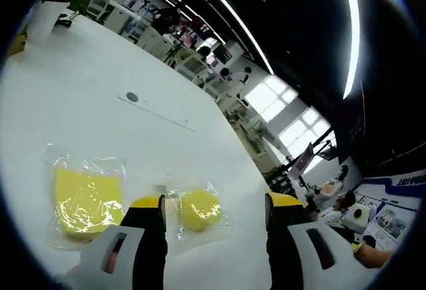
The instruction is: Compare the silicone blocks by pressing each to a similar depth, holding the contact briefly, and releasing to observe deformation and rebound differences across the visible hardness samples.
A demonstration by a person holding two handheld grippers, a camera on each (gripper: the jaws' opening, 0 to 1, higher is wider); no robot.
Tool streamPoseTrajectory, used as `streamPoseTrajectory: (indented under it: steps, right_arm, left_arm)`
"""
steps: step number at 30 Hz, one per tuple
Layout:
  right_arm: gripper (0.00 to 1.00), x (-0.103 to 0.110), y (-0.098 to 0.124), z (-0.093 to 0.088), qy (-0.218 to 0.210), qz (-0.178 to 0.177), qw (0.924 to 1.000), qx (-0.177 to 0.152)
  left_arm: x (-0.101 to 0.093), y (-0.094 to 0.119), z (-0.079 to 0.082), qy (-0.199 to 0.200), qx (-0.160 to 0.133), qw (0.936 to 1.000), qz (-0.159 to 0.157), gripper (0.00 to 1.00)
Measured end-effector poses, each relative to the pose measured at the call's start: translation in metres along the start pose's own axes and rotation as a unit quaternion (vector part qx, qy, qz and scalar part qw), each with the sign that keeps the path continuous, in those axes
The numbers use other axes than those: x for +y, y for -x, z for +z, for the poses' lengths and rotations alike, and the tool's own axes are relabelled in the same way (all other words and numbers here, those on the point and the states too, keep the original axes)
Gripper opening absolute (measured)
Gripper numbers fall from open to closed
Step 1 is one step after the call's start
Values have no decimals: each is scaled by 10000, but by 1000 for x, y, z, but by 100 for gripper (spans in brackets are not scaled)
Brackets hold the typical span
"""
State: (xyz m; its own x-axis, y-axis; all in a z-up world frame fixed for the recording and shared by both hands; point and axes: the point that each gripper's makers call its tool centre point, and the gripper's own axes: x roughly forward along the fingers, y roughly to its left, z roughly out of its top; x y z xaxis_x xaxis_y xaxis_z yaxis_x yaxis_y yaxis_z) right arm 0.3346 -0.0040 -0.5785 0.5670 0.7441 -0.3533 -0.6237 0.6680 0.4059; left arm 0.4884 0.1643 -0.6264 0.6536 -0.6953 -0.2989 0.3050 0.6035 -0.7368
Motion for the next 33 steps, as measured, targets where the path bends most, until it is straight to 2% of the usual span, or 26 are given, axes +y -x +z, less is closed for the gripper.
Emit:
streamPoseTrajectory:
  steps: [6, 16, 23, 33]
  right_arm:
    - [75, -6, 1, 0, -115, -70, 9999, -31]
    - [75, -15, 1, -3, -163, -129, 9998, 54]
    - [75, -20, 2, -8, -230, -180, 9995, 107]
    - [74, -26, 1, -13, -338, -216, 9991, 135]
  left_arm:
    - [15, -14, -3, 144, 92, 9998, 89, 59]
    - [28, -35, -9, 301, 217, 9992, 137, 58]
    - [41, -50, -18, 393, 335, 9980, 372, 59]
    - [48, -74, -23, 789, 375, 9952, 431, 52]
